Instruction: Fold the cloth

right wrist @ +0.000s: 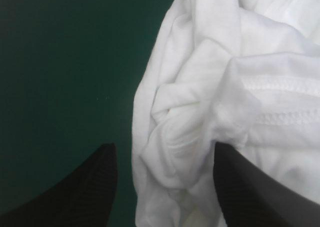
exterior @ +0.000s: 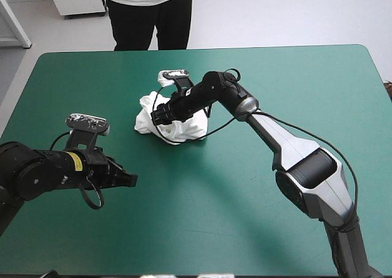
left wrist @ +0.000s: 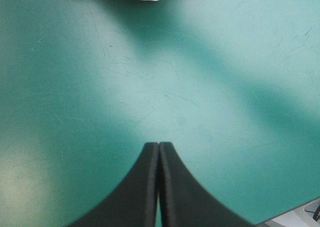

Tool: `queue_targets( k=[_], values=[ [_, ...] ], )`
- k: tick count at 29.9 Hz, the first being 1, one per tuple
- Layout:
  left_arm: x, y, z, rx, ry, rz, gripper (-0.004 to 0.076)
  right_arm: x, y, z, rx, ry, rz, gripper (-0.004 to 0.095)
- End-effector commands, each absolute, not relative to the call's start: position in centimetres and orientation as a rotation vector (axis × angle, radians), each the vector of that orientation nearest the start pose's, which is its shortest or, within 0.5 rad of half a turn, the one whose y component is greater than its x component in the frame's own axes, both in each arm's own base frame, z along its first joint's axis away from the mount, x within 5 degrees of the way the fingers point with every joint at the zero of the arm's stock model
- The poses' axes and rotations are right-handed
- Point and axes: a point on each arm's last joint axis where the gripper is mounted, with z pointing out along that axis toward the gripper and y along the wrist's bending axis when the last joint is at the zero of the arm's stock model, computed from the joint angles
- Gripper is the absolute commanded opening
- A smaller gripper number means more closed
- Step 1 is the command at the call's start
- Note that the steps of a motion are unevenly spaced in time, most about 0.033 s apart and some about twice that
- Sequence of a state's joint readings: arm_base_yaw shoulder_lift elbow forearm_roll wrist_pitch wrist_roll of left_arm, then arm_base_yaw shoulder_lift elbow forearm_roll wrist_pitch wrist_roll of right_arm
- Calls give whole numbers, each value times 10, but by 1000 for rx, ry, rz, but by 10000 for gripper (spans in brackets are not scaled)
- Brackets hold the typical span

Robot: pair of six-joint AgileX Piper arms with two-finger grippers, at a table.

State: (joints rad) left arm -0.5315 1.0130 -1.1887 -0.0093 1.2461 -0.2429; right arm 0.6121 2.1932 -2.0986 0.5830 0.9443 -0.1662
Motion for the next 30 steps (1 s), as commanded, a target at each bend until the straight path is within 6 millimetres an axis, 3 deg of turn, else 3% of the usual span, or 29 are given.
queue_targets(
  k=[1, 5, 14, 25, 30],
  values=[
    [139, -85, 400, 364, 2569, -326, -10, 375, 309, 348, -731, 2309, 894, 528],
    [139, -85, 400, 347, 2573, -333, -10, 372, 302, 357, -754, 2360, 802, 526],
    [140, -86, 401, 339, 2559, -354, -10, 377, 277, 347, -723, 2534, 554, 526],
    [141, -86, 402, 336, 2537, -355, -10, 416, 220, 337, -493, 2587, 560, 526],
    [144, -88, 403, 331, 2504, -369, -10, 424, 214, 317, -479, 2604, 629, 526]
  ],
)
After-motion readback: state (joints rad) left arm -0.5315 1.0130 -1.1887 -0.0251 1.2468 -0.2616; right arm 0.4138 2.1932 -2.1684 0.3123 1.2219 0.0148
